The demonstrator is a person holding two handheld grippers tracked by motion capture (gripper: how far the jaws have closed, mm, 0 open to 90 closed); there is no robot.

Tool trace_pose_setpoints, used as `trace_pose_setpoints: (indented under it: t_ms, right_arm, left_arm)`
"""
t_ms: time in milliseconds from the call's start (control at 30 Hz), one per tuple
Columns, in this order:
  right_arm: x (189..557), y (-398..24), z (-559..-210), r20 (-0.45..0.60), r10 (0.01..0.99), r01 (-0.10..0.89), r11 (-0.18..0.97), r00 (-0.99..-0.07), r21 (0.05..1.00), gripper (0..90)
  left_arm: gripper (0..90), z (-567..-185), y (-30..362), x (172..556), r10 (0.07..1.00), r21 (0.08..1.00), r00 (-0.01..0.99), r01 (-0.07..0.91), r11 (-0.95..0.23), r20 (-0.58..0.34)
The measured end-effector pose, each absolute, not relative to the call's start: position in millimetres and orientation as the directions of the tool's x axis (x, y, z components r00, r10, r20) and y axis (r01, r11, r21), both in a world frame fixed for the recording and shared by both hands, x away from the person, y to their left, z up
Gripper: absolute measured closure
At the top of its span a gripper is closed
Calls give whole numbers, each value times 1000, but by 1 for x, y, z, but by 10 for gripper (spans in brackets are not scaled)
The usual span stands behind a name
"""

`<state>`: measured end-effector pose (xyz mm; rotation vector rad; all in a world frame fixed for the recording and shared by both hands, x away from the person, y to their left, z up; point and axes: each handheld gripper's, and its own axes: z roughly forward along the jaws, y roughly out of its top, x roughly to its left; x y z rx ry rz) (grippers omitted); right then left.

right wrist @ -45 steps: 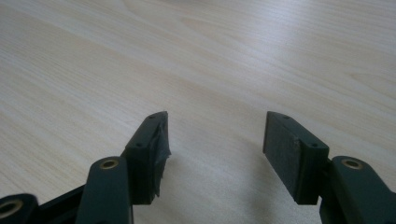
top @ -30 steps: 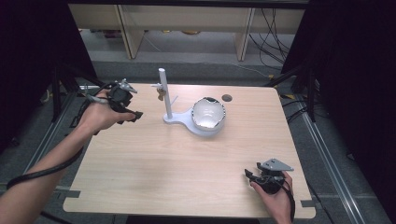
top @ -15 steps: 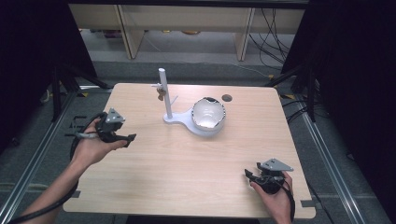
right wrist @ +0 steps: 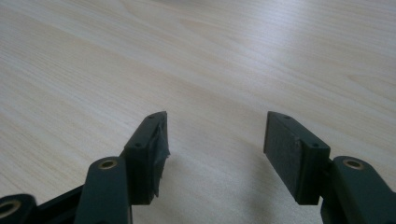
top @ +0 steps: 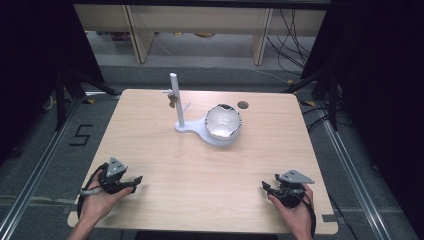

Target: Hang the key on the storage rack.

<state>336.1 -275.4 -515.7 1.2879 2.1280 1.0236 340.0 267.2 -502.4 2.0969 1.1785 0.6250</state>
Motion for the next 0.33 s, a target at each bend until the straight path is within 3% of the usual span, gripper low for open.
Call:
trace_pose_setpoints:
  t_ms: [167, 333]
  right_arm:
    - [336, -275, -516, 0, 886, 553, 291, -465, 781, 409]
    - [337, -276, -516, -2, 879, 541, 296, -478, 787, 408]
  left_arm:
    - [326, -518, 276, 314, 921, 797, 388, 549, -251, 23]
    - [324, -518, 278, 308, 927, 796, 376, 558, -233, 8]
